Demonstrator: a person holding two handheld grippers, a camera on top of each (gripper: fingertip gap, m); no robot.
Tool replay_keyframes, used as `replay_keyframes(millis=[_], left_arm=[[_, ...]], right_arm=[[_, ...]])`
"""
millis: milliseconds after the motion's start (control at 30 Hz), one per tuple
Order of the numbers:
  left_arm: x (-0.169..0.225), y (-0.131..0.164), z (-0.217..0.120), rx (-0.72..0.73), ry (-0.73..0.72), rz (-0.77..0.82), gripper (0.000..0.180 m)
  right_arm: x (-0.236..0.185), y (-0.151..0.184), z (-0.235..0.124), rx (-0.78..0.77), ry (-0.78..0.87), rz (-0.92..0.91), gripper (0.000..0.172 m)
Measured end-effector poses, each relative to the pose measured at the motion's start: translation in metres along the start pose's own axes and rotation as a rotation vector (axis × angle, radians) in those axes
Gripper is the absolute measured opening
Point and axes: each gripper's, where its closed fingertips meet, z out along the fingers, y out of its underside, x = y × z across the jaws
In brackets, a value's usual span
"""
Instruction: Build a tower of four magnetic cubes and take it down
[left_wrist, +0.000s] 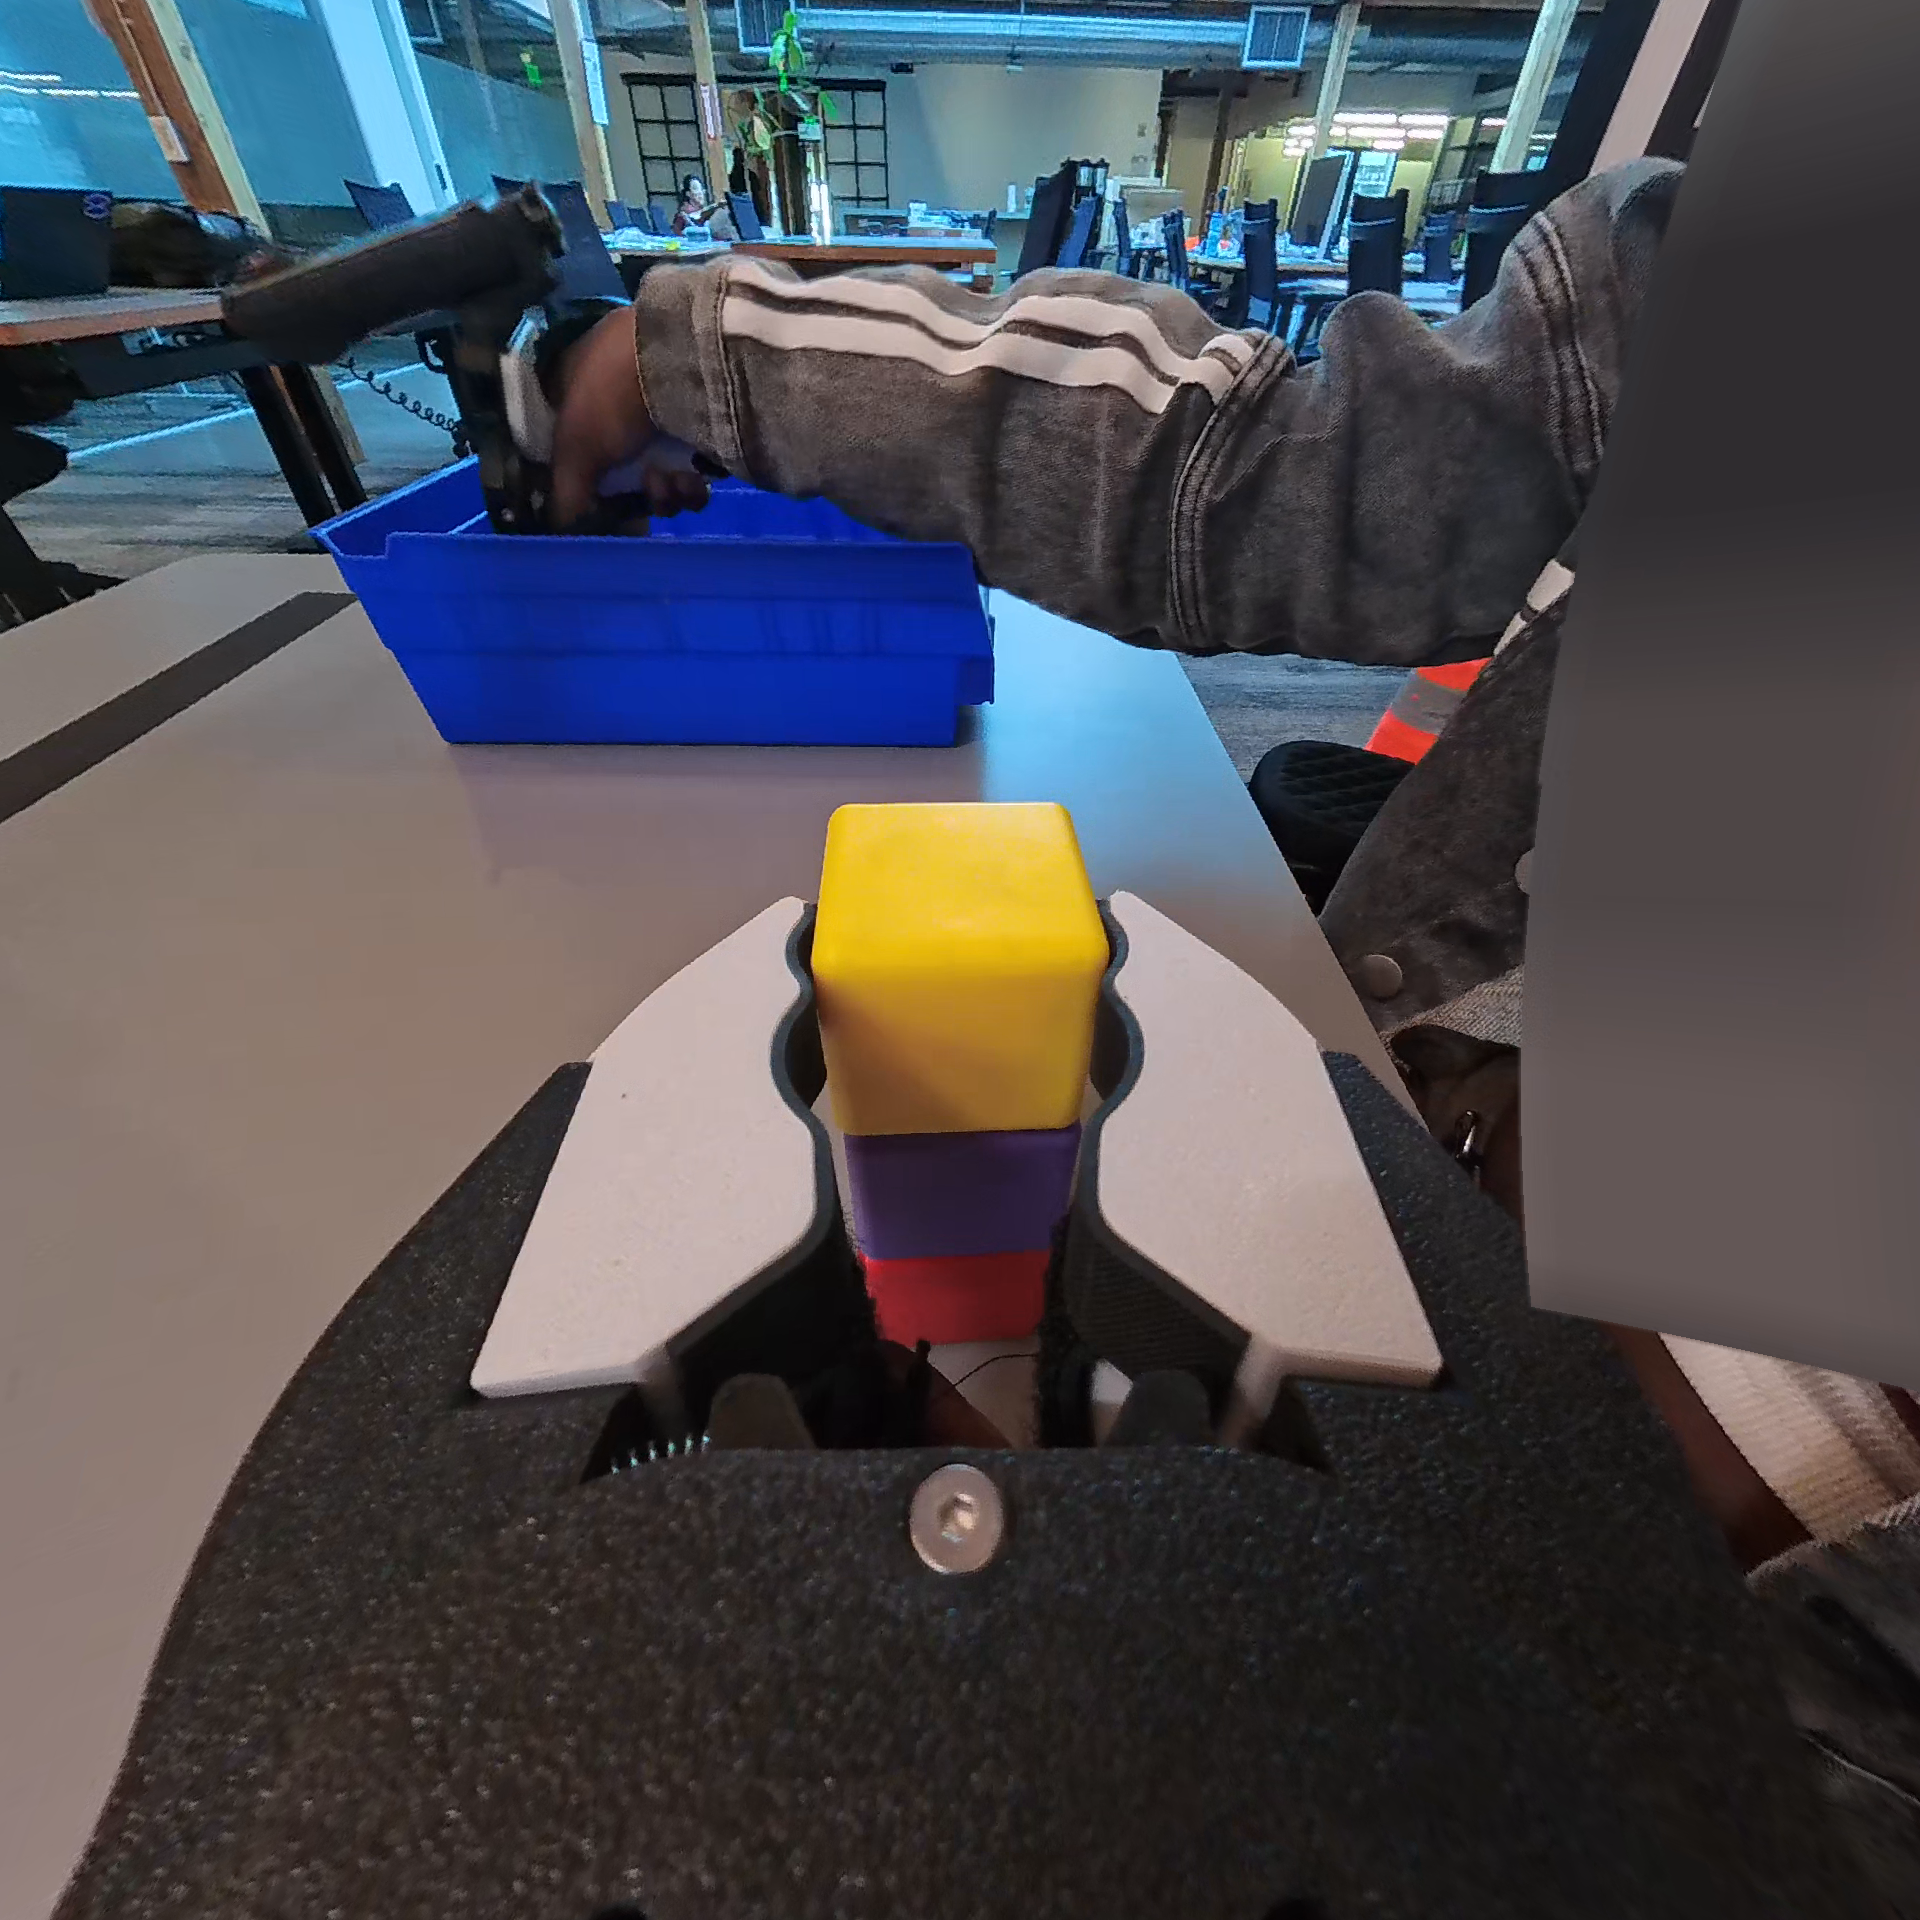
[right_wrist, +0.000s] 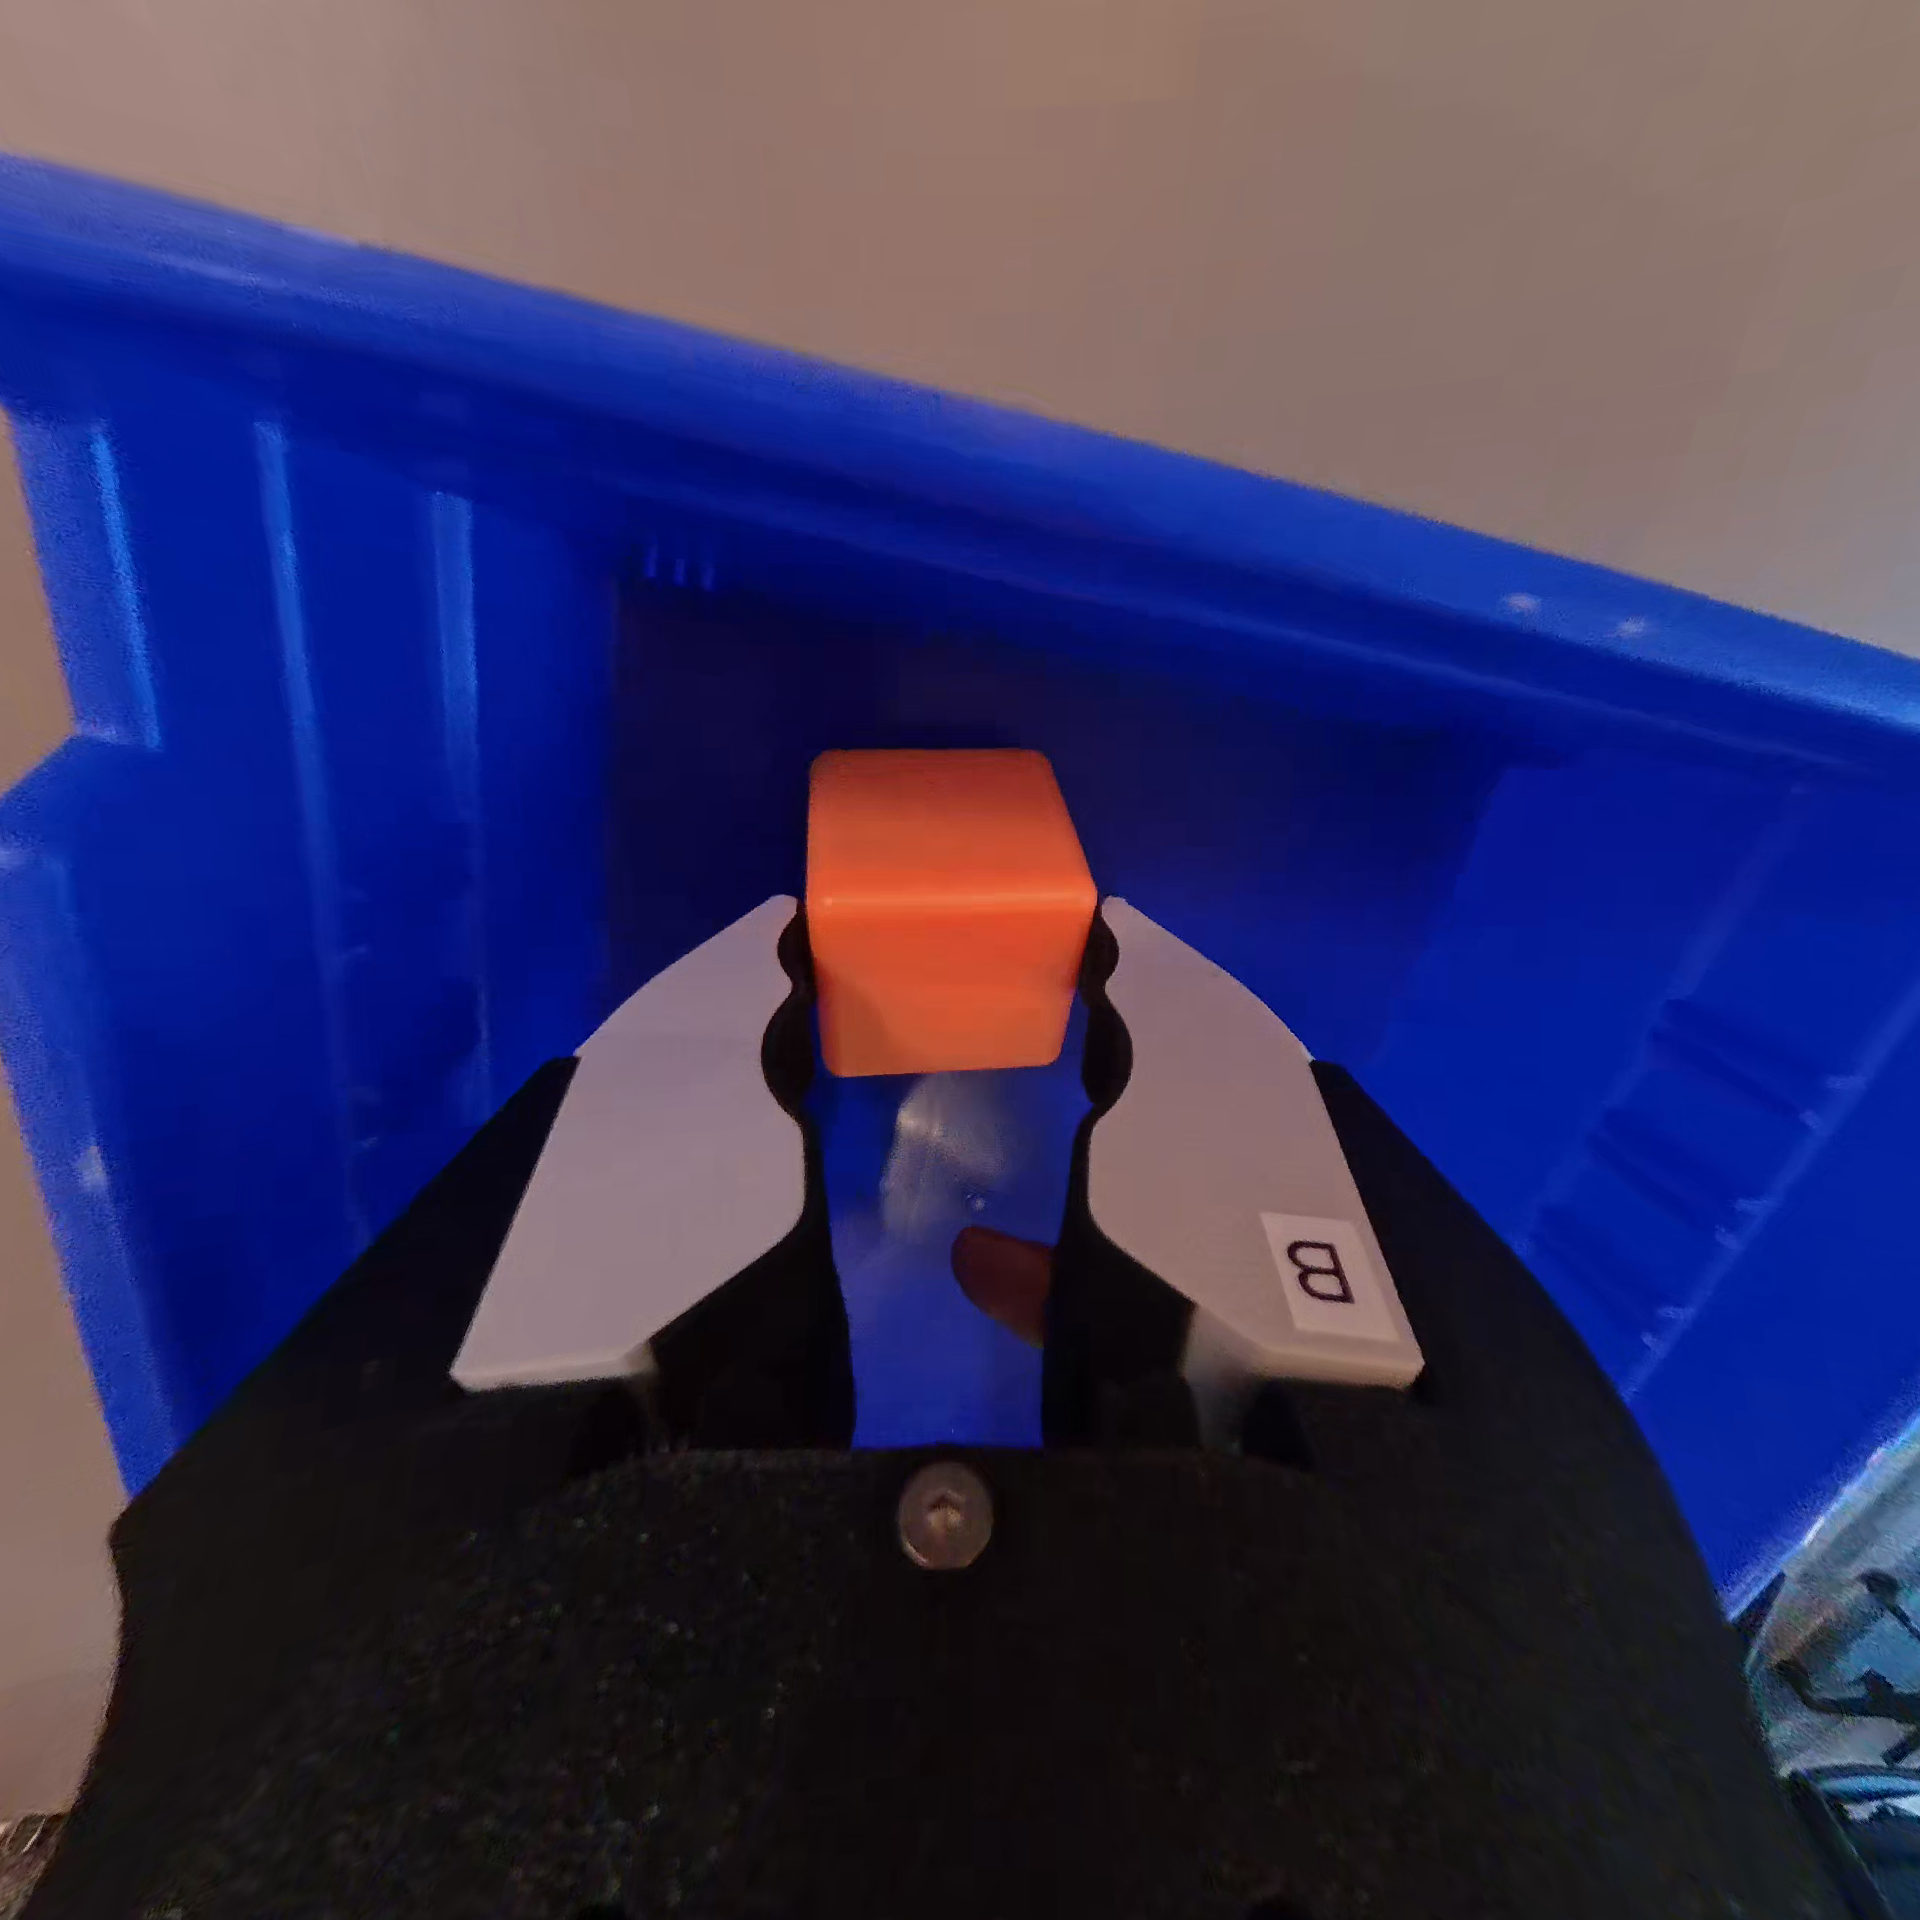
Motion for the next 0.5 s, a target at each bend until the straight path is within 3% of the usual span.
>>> replay_keyframes(millis=[167, 233, 300, 400, 500], left_arm=[[0.000, 0.000, 0.000, 0.002, 0.002, 0.000, 0.049], [0.000, 0.000, 0.000, 0.005, 0.003, -0.001, 0.049], [0.000, 0.000, 0.000, 0.011, 0.004, 0.000, 0.049], [-0.002, -0.001, -0.001, 0.022, -0.006, 0.000, 0.053], [-0.004, 0.003, -0.003, 0.008, -0.017, -0.016, 0.071]], right_arm=[[0.001, -0.007, -0.014, 0.104, 0.000, 0.021, 0.067], [0.004, -0.014, -0.040, 0.247, 0.033, 0.043, 0.068], [-0.005, -0.025, -0.084, 0.485, 0.033, 0.034, 0.066], [-0.074, -0.028, -0.164, 0.905, -0.167, -0.146, 0.064], [-0.188, 0.017, -0.220, 1.149, -0.580, -0.542, 0.066]])
